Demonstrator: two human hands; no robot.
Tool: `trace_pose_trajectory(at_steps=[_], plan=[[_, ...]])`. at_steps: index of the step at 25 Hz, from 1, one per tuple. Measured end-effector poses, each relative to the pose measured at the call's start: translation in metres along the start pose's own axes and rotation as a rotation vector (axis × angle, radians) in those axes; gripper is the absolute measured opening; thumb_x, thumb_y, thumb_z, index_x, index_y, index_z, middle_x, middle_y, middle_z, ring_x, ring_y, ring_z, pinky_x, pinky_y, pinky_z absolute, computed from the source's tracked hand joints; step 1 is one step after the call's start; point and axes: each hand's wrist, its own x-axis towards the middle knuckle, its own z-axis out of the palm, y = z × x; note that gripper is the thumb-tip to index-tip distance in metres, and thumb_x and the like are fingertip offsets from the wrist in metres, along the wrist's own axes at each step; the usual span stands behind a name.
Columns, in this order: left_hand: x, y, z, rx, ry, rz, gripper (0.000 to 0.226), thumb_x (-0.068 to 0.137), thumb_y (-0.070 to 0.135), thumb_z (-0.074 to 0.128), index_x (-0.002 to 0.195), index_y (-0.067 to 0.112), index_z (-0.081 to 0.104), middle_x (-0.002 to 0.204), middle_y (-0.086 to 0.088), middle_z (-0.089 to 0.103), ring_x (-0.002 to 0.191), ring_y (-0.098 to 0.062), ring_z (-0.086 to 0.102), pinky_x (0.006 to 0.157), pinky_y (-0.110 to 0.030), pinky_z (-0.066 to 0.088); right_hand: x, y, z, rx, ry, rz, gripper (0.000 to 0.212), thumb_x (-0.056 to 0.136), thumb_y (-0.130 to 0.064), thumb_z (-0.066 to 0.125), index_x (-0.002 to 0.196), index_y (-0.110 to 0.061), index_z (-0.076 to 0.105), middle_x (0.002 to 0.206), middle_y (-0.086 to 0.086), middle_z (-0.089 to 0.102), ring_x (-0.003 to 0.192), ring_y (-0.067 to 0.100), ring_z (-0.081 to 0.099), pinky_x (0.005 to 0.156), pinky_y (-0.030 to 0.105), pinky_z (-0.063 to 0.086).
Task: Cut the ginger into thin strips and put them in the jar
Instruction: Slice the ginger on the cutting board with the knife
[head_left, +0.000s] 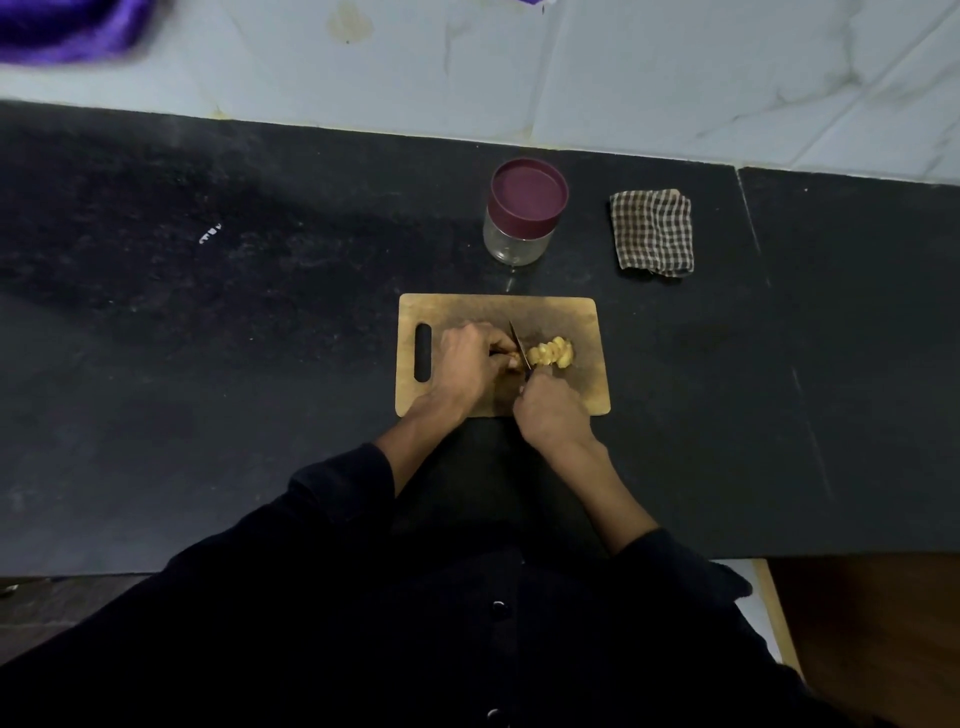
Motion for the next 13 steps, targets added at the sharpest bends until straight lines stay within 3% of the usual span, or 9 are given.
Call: trace_pose_trajectory(at_steps=[6,10,13], plan=[[0.0,0.003,0.001,0.016,0.013,-0.026,0.014,0.075,0.016,0.078,0.089,0.019,0.076,0.093,0.005,0.073,0.09,-0.009,0.065,0.088,-0.037,0.052,-0.007,0.007,0.007,0.017,-0.021,-0.003,0.027,0.101,-0.019,0.045,0.124,-0.007,0.046,0.114,0.015,0.063,0.102,0.031,0.062,0.082,0.042,0.051],[-0.002,0.006,0.0,0.038,0.045,-0.021,0.014,0.076,0.016,0.077,0.09,0.019,0.076,0.095,0.004,0.073,0.093,-0.013,0.064,0.09,-0.038,0.049,-0.023,0.025,0.015,0.017,-0.042,0.009,0.019,0.104,-0.023,0.039,0.115,-0.01,0.047,0.114,0.015,0.061,0.105,0.033,0.06,0.078,0.043,0.043],[-0.004,0.003,0.002,0.033,0.049,-0.015,0.015,0.076,0.014,0.077,0.09,0.02,0.075,0.094,0.005,0.072,0.092,-0.011,0.063,0.089,-0.037,0.05,-0.022,0.032,0.012,0.049,-0.054,-0.006,0.019,0.104,-0.025,0.041,0.11,-0.01,0.05,0.112,0.014,0.062,0.103,0.033,0.06,0.08,0.043,0.046]])
